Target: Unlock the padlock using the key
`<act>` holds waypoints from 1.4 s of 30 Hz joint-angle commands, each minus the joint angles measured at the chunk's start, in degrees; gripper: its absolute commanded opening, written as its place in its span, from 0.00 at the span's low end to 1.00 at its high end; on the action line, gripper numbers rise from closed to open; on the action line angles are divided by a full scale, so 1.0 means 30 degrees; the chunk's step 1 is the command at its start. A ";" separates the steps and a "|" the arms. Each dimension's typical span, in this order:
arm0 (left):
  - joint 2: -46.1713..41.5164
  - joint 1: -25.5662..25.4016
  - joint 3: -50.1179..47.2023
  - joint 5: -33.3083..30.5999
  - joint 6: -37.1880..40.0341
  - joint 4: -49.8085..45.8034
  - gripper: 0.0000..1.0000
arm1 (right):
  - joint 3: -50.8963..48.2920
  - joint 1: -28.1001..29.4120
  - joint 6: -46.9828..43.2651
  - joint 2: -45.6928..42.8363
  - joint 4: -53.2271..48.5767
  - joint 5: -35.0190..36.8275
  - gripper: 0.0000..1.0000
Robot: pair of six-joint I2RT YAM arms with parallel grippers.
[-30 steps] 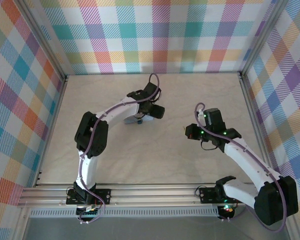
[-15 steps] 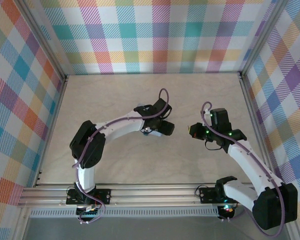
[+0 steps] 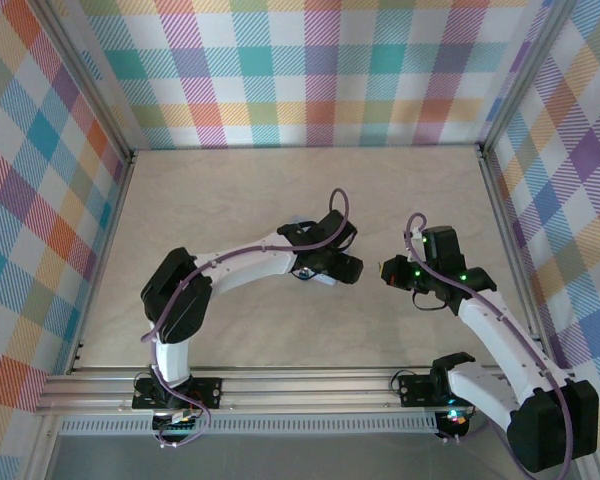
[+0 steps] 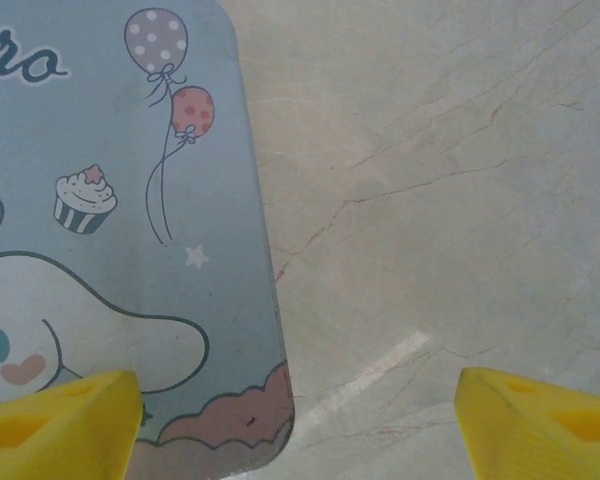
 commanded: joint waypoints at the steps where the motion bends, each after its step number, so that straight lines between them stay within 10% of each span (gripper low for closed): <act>1: -0.1825 -0.0003 0.0088 0.0259 -0.0281 -0.0015 0.83 | -0.0159 -0.0071 -0.0223 -0.0300 -0.0341 -0.0307 0.00; 20: -1.3925 0.3891 -1.3496 0.2155 -0.3533 0.7843 0.88 | -0.1210 0.0024 -0.0174 -0.0133 0.2326 -0.3349 0.00; 42: -1.1793 0.4578 -1.9171 0.5037 -0.2409 1.7888 0.82 | -0.1937 0.1864 0.1897 0.1731 0.7926 -0.5429 0.00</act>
